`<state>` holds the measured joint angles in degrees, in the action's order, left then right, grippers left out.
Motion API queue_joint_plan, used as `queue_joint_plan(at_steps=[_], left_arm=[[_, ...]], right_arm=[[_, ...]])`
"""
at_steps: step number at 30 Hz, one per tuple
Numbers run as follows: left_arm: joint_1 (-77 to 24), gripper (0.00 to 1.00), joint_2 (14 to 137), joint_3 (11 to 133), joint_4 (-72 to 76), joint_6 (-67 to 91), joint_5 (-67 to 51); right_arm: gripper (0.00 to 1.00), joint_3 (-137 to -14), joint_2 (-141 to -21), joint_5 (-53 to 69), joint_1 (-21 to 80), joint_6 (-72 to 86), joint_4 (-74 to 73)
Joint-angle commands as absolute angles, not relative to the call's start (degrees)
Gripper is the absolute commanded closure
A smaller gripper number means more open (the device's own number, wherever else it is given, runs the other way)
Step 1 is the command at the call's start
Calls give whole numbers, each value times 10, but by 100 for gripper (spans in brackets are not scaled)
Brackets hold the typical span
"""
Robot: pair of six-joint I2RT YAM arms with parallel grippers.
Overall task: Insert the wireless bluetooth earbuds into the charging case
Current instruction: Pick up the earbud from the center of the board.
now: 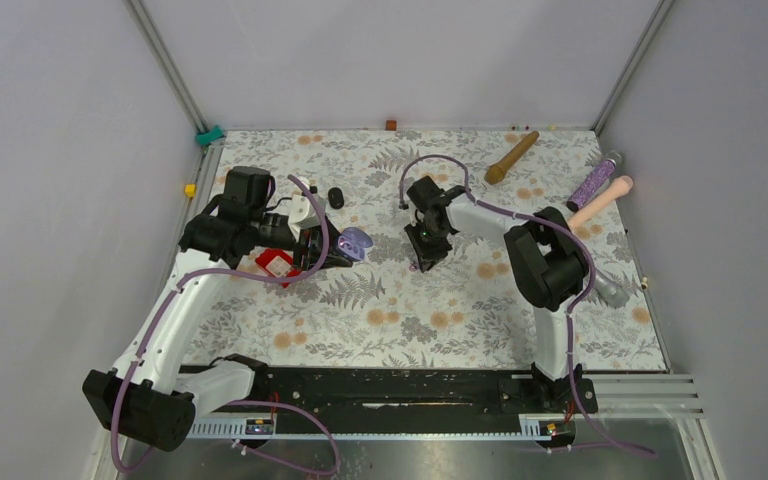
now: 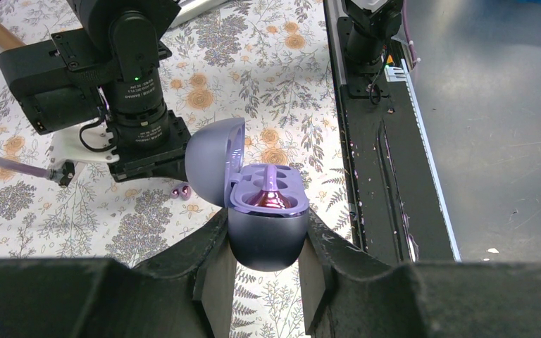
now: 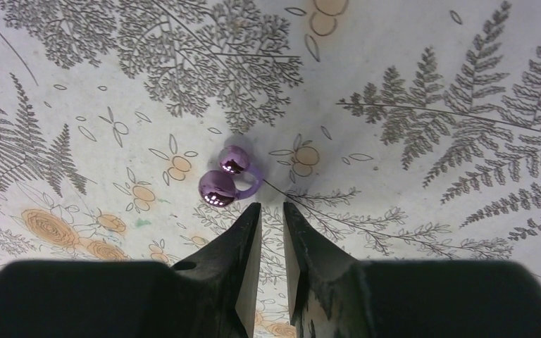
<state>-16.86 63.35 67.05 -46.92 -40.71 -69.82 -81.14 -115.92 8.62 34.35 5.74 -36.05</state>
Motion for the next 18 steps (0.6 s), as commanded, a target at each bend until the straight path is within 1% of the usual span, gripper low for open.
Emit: queue_joint_plan(at_steps=[1, 6, 9, 18], left_arm=[[-171, 100, 619, 675, -459, -420, -708], [-170, 100, 622, 676, -459, -420, -709], [-170, 100, 621, 675, -459, -419, -709], [-170, 100, 624, 677, -459, -418, -707]], right_arm=[[75, -827, -1146, 118, 315, 75, -384], [70, -811, -1164, 244, 280, 133, -362], [69, -801, -1180, 281, 271, 158, -336], [68, -809, -1206, 286, 271, 178, -332]])
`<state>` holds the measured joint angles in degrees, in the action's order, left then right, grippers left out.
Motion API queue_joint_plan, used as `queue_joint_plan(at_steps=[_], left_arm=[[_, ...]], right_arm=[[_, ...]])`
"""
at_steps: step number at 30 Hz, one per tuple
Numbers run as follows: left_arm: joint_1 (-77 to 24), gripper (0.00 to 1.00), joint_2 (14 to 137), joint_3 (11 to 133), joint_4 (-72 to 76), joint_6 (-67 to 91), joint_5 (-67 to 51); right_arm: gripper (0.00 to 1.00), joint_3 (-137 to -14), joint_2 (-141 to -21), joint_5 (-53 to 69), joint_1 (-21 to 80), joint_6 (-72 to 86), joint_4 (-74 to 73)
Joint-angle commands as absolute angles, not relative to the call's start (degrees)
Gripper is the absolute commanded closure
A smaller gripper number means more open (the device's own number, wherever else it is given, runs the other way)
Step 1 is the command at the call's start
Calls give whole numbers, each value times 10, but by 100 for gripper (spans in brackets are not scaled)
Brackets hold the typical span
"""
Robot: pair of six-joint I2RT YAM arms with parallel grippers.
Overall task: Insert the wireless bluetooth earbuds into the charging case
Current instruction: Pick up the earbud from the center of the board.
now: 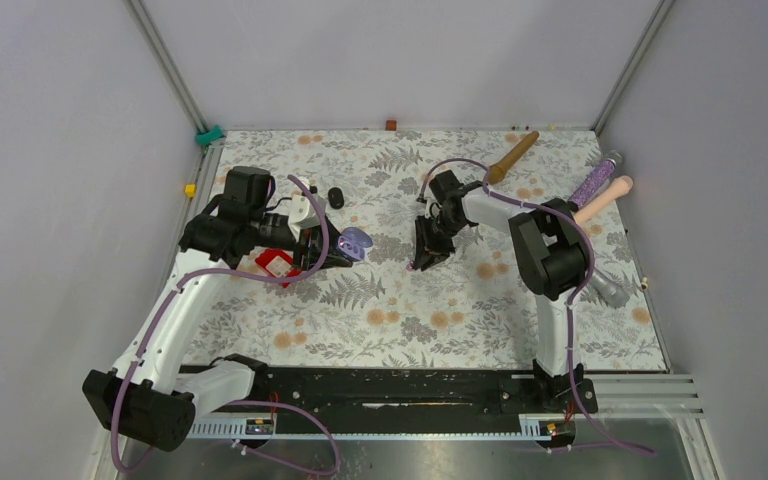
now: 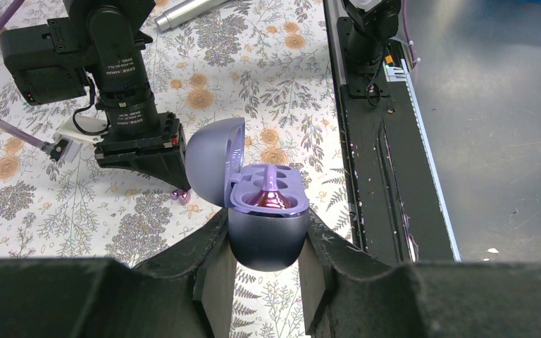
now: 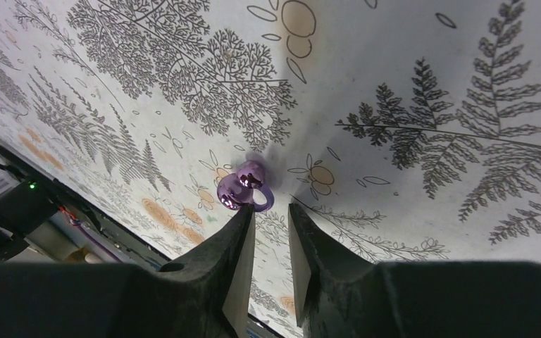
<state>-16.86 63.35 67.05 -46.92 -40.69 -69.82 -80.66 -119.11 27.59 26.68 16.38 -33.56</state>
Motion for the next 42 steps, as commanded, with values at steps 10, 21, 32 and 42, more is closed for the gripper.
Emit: queue_joint_plan(at_steps=[10, 21, 32, 42], left_arm=[[-170, 100, 621, 677, -458, -417, -705], [-170, 100, 615, 675, -458, -416, -703], [-170, 100, 611, 673, -458, -418, -702], [-170, 100, 610, 671, -458, -419, -702]], right_arm=[[64, -819, -1217, 308, 270, 192, -322], [76, -829, -1242, 356, 260, 294, -243], [81, -820, -1226, 339, 249, 302, -206], [85, -845, -1223, 339, 245, 305, -202]])
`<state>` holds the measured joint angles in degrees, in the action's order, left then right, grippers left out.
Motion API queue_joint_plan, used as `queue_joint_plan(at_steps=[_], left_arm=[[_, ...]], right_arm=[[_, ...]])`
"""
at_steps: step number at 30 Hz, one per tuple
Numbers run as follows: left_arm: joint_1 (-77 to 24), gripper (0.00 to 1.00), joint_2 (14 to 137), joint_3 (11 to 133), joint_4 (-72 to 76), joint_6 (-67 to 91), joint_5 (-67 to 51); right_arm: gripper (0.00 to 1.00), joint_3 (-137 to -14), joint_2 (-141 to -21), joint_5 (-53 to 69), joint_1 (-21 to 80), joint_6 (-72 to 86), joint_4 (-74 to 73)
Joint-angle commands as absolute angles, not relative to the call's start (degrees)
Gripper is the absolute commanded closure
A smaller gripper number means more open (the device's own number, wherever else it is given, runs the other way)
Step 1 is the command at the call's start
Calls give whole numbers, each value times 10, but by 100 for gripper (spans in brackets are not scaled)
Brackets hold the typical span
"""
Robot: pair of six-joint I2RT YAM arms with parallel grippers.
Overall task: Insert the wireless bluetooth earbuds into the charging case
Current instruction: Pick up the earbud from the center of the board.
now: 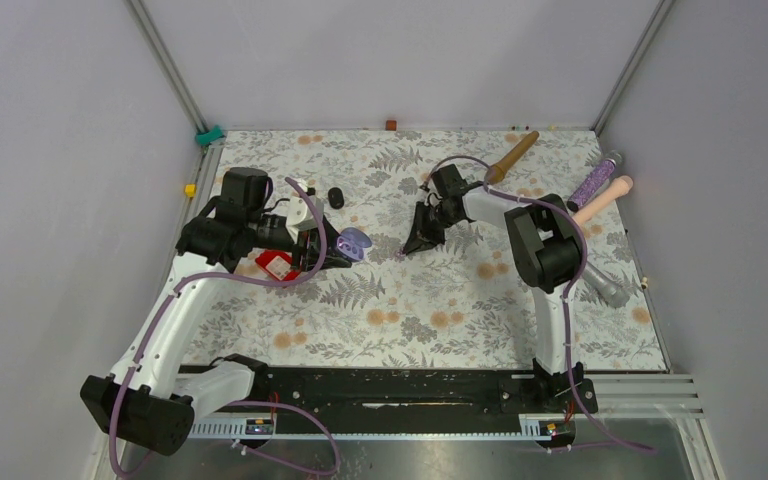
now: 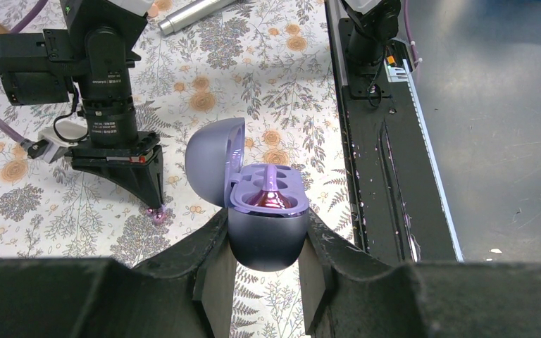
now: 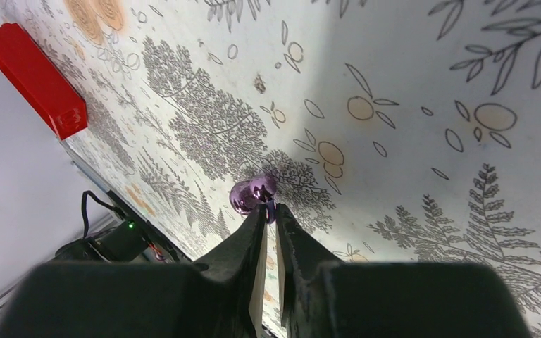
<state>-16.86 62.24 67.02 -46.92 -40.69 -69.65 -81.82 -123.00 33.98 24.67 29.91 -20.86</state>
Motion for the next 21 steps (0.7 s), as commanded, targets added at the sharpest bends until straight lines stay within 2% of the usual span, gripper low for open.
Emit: queue_joint_plan(at_steps=[1, 12, 21], left_arm=[[-170, 100, 610, 670, -458, -420, -702], [-171, 100, 625, 673, -459, -418, -708], [-171, 100, 642, 634, -310, -266, -670]], right_arm=[[86, -846, -1220, 336, 244, 302, -203], [88, -825, -1101, 276, 237, 184, -219], [88, -802, -1006, 251, 237, 69, -246]])
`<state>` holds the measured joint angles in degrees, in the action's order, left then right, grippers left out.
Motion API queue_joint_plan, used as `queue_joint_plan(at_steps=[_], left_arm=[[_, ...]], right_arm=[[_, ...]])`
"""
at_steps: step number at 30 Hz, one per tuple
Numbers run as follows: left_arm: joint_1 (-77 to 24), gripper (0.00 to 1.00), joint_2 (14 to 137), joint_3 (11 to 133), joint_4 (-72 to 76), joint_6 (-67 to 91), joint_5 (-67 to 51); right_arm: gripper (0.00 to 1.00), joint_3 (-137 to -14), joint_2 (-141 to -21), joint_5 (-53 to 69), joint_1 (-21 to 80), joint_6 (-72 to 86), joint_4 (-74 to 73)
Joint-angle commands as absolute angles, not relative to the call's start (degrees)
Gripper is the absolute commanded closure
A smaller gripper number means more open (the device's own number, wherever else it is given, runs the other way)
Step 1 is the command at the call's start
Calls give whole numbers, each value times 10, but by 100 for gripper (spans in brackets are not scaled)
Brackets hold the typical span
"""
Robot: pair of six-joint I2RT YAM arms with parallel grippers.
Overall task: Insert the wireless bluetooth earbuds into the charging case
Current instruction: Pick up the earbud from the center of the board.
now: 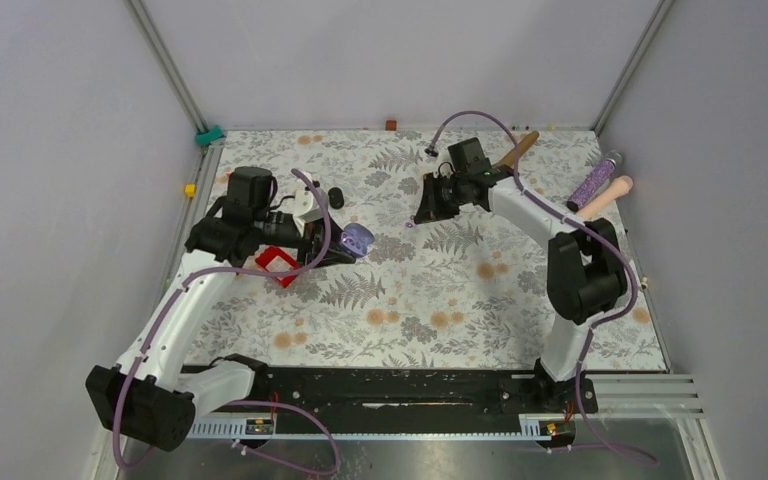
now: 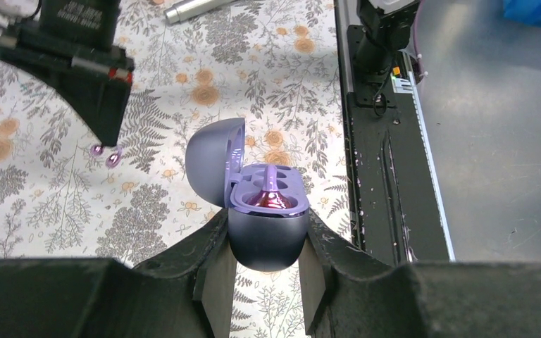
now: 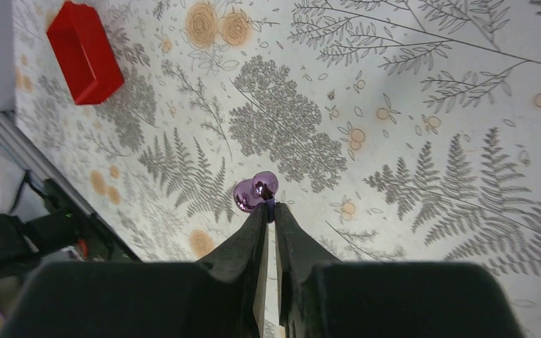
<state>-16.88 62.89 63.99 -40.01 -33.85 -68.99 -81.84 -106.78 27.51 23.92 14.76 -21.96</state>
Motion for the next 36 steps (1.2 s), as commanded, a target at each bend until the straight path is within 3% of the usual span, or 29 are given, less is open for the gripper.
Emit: queue_joint_plan(at_steps=[1, 13, 24, 36], left_arm=[[-170, 100, 647, 633, -298, -252, -663], [-182, 100, 718, 637, -265, -198, -665], [-189, 100, 740, 638, -264, -193, -691], [-191, 100, 716, 632, -265, -202, -670]], right_arm=[[88, -795, -985, 246, 237, 46, -248], [87, -741, -804, 232, 237, -76, -265], [87, -754, -720, 292, 239, -118, -292], [87, -783, -672, 269, 239, -128, -331]])
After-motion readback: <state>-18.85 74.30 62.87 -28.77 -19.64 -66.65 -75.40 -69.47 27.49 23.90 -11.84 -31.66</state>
